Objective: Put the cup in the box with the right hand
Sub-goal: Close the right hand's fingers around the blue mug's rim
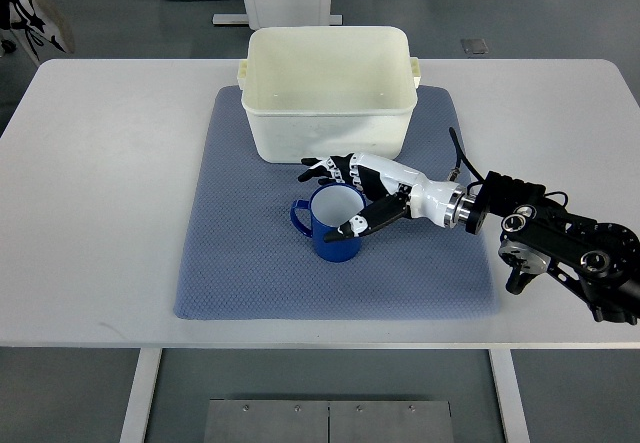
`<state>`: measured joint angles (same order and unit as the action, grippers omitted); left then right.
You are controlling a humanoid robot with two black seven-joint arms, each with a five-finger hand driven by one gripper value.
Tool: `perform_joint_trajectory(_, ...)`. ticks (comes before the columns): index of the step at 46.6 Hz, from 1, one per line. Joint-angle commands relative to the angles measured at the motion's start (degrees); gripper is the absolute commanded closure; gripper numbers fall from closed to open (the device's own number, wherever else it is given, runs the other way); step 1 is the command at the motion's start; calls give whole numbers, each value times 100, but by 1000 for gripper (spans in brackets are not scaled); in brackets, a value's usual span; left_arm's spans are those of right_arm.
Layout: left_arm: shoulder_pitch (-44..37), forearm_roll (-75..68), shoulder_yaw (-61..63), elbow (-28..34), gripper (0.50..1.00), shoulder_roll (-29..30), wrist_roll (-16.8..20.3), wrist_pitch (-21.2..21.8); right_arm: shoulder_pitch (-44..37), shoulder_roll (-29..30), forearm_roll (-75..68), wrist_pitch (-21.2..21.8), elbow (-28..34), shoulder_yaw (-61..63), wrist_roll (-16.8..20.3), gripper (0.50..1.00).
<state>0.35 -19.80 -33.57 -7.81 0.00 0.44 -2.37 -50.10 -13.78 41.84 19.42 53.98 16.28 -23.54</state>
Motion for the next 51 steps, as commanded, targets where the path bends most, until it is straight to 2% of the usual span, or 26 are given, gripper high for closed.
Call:
perform_joint_trajectory(1, 0, -6, 0, -1, 500, 0, 0, 0, 18, 7, 0, 0, -46, -11, -2, 504)
perform_joint_trajectory(31, 0, 2, 0, -1, 500, 0, 0, 0, 273, 86, -18, -8, -353, -54, -19, 505)
perform_joint_trajectory(35, 0, 2, 0, -1, 500, 0, 0, 0, 281, 86, -18, -8, -362, -72, -98, 523)
perform_joint_trajectory(40, 0, -6, 0, -1, 500, 0, 0, 0, 308, 77, -18, -8, -362, -177, -318, 590)
perform_joint_trajectory(42, 0, 2, 0, -1, 500, 0, 0, 0, 308, 77, -18, -8, -362, -239, -414, 634)
perform_joint_trajectory(45, 0, 2, 0, -1, 500, 0, 0, 0, 308, 77, -18, -8, -362, -300, -546, 751)
perform_joint_trajectory(48, 0, 2, 0, -1, 500, 0, 0, 0, 317, 86, -18, 0, -371, -309, -652, 952)
perform_joint_trajectory(49, 0, 2, 0, -1, 500, 0, 0, 0, 325, 86, -18, -8, -397, -318, -669, 1000)
perform_joint_trajectory(51, 0, 2, 0, -1, 500, 0, 0, 0, 352, 95, -18, -8, -459, -301, -678, 1000)
